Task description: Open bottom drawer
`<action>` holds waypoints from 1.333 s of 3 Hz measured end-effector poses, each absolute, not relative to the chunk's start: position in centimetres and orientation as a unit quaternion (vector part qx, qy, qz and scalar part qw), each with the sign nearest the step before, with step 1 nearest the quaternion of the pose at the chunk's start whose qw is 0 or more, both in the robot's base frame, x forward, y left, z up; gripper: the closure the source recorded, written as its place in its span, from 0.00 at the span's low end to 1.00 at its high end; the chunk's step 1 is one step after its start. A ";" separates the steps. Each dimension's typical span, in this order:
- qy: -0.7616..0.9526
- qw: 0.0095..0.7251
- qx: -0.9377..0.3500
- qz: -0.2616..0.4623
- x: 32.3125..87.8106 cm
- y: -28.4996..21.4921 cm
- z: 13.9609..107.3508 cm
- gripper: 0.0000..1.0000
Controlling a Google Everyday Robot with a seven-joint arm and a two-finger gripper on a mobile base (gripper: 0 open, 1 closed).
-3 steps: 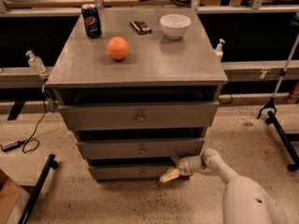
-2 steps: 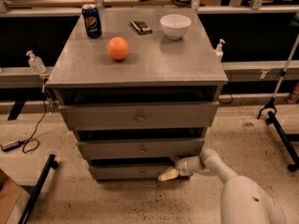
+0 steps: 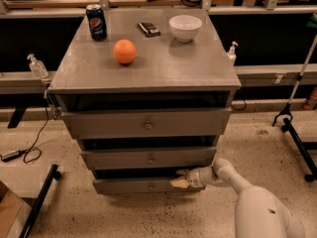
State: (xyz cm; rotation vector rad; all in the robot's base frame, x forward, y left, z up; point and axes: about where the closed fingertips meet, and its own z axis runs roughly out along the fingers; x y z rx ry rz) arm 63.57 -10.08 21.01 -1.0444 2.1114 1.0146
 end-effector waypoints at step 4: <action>0.800 0.265 -0.381 0.380 62.3 -10.4 20.4 1.00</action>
Offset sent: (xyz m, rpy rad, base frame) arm -0.0961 -0.0300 -0.1014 -0.1260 0.3210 -0.0584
